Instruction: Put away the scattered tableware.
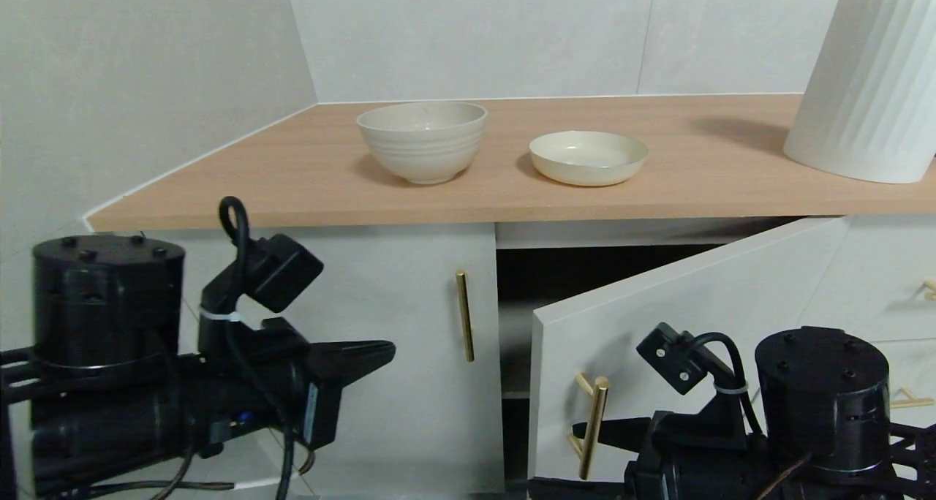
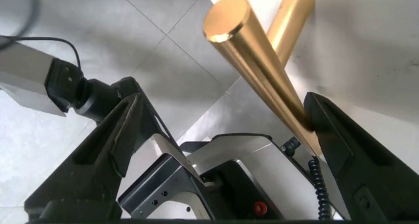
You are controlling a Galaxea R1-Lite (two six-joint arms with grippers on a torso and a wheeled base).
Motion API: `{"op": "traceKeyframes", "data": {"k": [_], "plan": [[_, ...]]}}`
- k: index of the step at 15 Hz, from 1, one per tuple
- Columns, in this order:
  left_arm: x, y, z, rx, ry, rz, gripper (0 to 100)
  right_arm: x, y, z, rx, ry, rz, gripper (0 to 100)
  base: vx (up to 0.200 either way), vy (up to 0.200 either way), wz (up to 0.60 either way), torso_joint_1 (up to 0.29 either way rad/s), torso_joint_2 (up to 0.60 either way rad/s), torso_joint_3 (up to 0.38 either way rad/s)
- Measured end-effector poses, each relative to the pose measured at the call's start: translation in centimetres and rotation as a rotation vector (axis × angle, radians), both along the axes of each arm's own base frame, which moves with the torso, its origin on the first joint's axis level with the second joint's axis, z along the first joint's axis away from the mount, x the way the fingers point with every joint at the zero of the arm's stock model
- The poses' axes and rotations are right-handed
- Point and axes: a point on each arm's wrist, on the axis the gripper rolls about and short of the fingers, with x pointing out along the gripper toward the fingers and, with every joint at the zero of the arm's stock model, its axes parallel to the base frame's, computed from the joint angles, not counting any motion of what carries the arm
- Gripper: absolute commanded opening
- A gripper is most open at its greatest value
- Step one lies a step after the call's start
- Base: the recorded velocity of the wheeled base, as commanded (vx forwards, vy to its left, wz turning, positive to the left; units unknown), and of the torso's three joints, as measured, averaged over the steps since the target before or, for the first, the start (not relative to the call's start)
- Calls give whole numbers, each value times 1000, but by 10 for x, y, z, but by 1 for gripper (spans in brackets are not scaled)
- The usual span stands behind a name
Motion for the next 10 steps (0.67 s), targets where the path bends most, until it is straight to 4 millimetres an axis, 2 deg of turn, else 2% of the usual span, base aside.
{"op": "traceKeyframes", "data": {"k": [2, 4, 10], "plan": [[16, -24, -7, -53, -48, -13, 0, -1, -1, 1, 2, -2, 0, 100, 0, 0, 0, 0, 0, 0], [21, -50, -17, -129, -23, -29, 0, -1, -2, 1, 3, -2, -1, 100, 0, 0, 0, 0, 0, 0], [28, -83, -33, -130, 47, -149, 0, 1, -4, 2, 7, -8, -15, 100, 0, 0, 0, 0, 0, 0]]}}
